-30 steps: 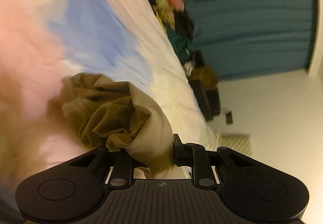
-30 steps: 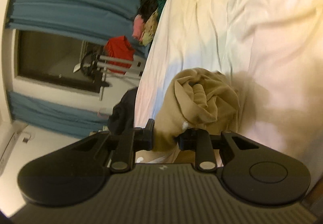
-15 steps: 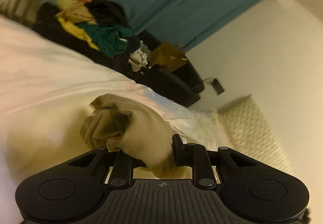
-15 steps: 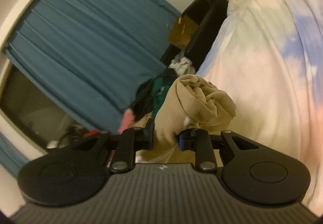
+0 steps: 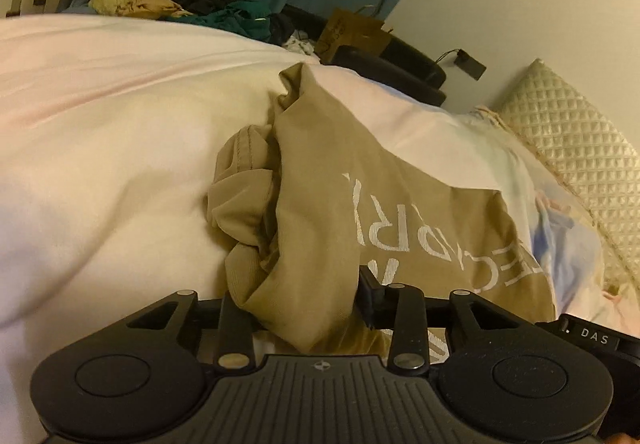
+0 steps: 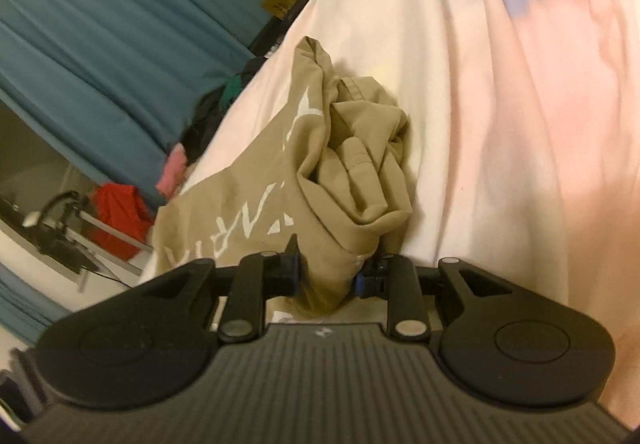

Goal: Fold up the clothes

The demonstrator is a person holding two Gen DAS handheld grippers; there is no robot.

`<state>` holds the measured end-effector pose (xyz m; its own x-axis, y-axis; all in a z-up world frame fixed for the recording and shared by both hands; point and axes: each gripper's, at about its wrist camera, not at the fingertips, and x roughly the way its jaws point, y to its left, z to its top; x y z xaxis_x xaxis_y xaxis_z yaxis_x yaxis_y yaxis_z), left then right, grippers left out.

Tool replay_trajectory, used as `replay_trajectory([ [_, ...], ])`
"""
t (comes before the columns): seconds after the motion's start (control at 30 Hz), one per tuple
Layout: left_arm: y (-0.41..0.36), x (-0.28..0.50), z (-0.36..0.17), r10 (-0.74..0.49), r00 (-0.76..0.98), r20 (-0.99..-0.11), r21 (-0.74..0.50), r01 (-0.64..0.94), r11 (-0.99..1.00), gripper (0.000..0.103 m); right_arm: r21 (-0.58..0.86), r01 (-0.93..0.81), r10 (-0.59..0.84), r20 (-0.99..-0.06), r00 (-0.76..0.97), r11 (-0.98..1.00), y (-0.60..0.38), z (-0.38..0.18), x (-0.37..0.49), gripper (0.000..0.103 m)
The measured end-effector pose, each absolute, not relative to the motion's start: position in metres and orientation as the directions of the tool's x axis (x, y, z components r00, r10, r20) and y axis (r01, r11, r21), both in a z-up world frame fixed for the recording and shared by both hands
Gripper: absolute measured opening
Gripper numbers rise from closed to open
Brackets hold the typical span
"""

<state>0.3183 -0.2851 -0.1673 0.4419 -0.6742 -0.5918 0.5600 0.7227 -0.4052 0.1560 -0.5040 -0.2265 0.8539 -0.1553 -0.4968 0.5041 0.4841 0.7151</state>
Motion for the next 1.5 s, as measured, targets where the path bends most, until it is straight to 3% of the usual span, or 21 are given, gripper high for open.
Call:
replay_trajectory([
  [0.1, -0.281, 0.294, -0.142, -0.641, 0.480, -0.598, -0.338, 0.575, 0.745, 0.056, 0.679, 0.553, -0.173, -0.545, 0.820, 0.483, -0.500, -0.210, 0.156, 0.034],
  [0.17, -0.278, 0.277, -0.125, -0.619, 0.506, -0.601, -0.292, 0.583, 0.759, 0.075, 0.643, 0.584, -0.197, -0.571, 0.797, 0.496, -0.497, -0.195, 0.147, 0.034],
  [0.23, -0.273, 0.259, -0.107, -0.602, 0.529, -0.598, -0.252, 0.589, 0.767, 0.082, 0.613, 0.595, -0.207, -0.585, 0.784, 0.519, -0.492, -0.182, 0.131, 0.034],
  [0.3, -0.264, 0.236, -0.082, -0.602, 0.544, -0.585, -0.234, 0.597, 0.767, 0.083, 0.578, 0.590, -0.212, -0.589, 0.780, 0.564, -0.484, -0.165, 0.114, 0.034],
  [0.33, -0.259, 0.225, -0.069, -0.601, 0.555, -0.575, -0.223, 0.600, 0.768, 0.087, 0.556, 0.579, -0.218, -0.582, 0.783, 0.596, -0.479, -0.154, 0.105, 0.040],
  [0.37, -0.256, 0.214, -0.057, -0.601, 0.567, -0.563, -0.213, 0.603, 0.769, 0.092, 0.535, 0.564, -0.228, -0.567, 0.792, 0.628, -0.471, -0.141, 0.095, 0.061],
  [0.43, -0.247, 0.191, -0.032, -0.603, 0.590, -0.537, -0.194, 0.610, 0.768, 0.099, 0.519, 0.527, -0.247, -0.513, 0.822, 0.673, -0.462, -0.115, 0.080, 0.091],
  [0.47, -0.241, 0.179, -0.020, -0.609, 0.600, -0.519, -0.185, 0.616, 0.765, 0.101, 0.509, 0.503, -0.251, -0.484, 0.838, 0.698, -0.456, -0.101, 0.072, 0.093],
  [0.9, -0.155, 0.042, 0.094, -0.618, 0.691, -0.375, -0.083, 0.639, 0.765, 0.103, 0.265, 0.356, -0.284, -0.274, 0.919, 0.896, -0.353, 0.021, -0.033, 0.092],
  [1.23, -0.111, -0.032, 0.089, -0.603, 0.746, -0.283, -0.023, 0.624, 0.781, 0.103, 0.134, 0.401, -0.375, -0.181, 0.909, 0.906, -0.310, -0.008, -0.088, 0.092],
  [1.37, -0.104, -0.039, 0.077, -0.592, 0.759, -0.270, -0.029, 0.608, 0.793, 0.103, 0.166, 0.387, -0.347, -0.226, 0.910, 0.907, -0.306, -0.029, -0.089, 0.092],
  [1.5, -0.101, -0.040, 0.068, -0.562, 0.787, -0.252, -0.001, 0.581, 0.814, 0.103, 0.147, 0.375, -0.344, -0.203, 0.917, 0.915, -0.299, -0.029, -0.085, 0.092],
])
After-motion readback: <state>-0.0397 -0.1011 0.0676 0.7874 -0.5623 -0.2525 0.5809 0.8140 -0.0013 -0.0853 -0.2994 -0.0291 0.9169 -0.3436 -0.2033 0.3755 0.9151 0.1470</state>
